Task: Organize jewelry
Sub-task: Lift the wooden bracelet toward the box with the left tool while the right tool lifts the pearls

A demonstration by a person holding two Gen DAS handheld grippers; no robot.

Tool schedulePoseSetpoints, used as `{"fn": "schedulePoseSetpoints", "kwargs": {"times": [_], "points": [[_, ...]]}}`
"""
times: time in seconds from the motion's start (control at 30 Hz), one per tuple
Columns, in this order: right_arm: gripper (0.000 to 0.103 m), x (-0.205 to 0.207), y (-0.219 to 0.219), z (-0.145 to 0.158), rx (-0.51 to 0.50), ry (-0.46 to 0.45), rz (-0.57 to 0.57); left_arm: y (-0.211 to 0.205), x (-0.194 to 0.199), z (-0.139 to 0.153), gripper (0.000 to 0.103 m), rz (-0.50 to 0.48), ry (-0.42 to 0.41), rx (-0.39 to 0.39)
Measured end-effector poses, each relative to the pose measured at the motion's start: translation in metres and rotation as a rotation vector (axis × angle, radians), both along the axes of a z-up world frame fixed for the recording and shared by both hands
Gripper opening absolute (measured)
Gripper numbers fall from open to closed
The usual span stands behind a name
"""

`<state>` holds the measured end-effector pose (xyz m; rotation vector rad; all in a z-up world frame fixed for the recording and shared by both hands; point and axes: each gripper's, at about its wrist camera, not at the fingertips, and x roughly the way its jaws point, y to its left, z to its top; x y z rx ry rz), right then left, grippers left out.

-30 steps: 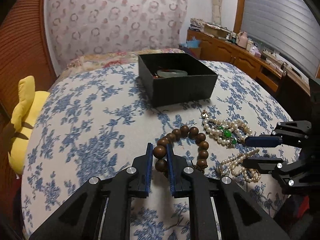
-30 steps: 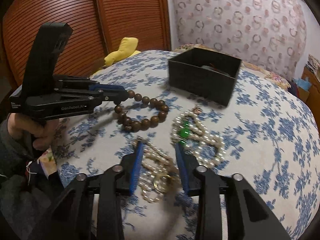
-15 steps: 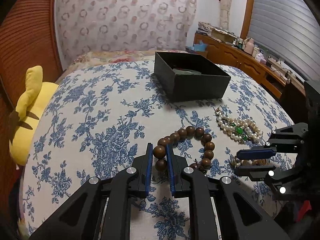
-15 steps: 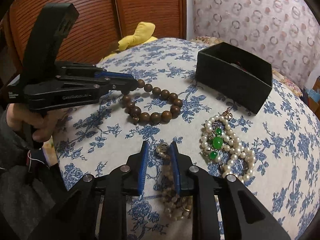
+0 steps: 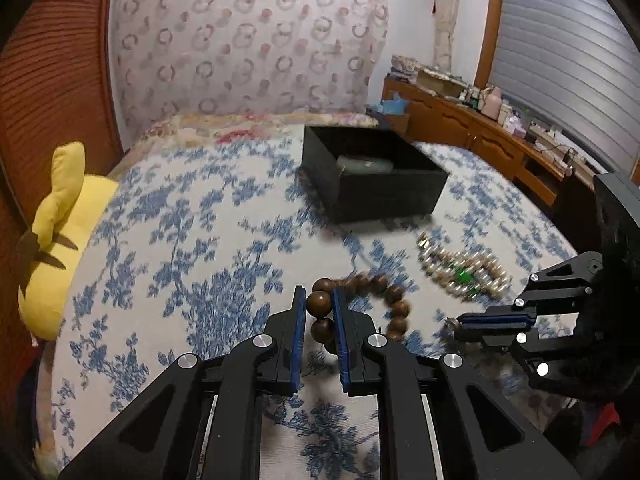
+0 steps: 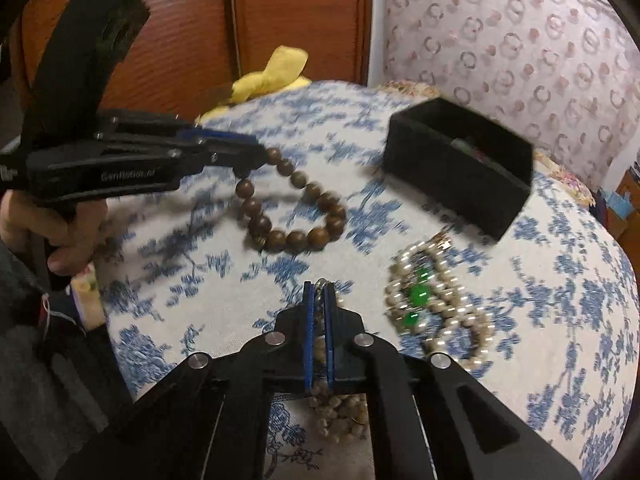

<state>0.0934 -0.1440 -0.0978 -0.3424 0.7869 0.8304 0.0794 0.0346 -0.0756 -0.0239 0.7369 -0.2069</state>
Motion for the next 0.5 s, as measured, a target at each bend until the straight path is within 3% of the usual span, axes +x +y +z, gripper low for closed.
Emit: {"fn": "schedulePoseSetpoints", "kwargs": {"times": [0.5], "points": [[0.005,-0.012,-0.043,0.104,0.157,-0.185,-0.046,-0.019,0.001,0.061,0.012,-0.045,-0.129,-0.005]]}}
